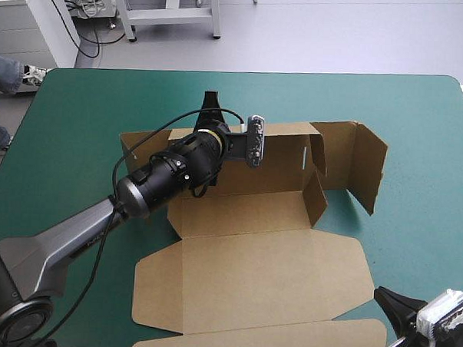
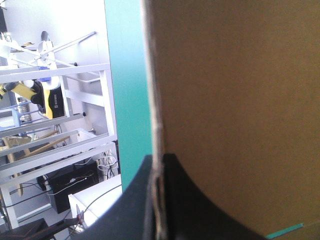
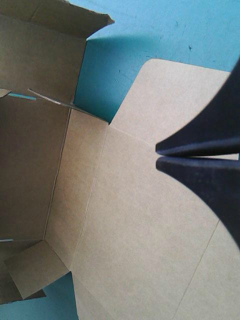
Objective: Fold the box
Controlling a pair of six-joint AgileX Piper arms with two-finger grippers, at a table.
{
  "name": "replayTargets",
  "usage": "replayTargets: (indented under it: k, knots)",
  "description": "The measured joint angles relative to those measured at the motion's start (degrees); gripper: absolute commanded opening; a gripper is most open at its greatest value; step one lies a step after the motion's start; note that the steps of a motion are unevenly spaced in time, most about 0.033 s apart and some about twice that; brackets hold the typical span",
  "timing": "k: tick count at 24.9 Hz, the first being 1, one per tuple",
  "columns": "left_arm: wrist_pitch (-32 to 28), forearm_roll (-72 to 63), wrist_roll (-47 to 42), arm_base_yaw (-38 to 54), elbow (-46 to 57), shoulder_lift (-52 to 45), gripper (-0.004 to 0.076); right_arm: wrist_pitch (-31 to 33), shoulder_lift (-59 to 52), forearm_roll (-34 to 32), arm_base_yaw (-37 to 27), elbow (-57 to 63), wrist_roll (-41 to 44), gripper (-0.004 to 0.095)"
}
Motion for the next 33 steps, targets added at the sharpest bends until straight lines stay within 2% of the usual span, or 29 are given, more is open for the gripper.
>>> replayTargets:
  k: [4,5,9,13,17,19,26,33]
  knots:
    - [-2.72,11.78,-8.53,-3.05,7.4,-1.7,-0.0008,0.0,0.0,0.07,0.0,0.0,0.0,-0.0019]
    - [-5.52,17.44,-14.29,-3.53,12.25,-3.24,-0.0008,0.0,0.0,0.07,0.0,0.0,0.0,-0.002]
    - [-12.58,27.36,-26.26,-4.11,22.26,-8.71,-0.0008,0.0,0.0,-0.05,0.0,0.0,0.0,-0.0017]
    - [-13.82,27.51,-28.67,-4.45,23.97,-11.33,-0.0008,0.0,0.0,0.19,0.0,0.0,-1.08,0.0185]
    - [-13.63,26.6,-28.79,-4.45,24.02,-11.66,-0.0008,0.0,0.0,1.26,0.0,0.0,-2.84,0.0464]
    - [-13.69,25.82,-28.79,-4.45,24.02,-11.66,-0.0008,0.0,0.0,1.59,0.0,0.0,-3.56,0.0522]
    - [-13.91,23.87,-28.79,-4.66,24.02,-12.01,-0.0008,-0.18,0.0,1.59,0.0,0.0,-3.32,0.0524]
    - [-12.65,23.77,-28.74,-6.19,24.02,-12.07,-0.0008,-0.36,0.4,-1.94,0.0,0.0,2.95,0.0525]
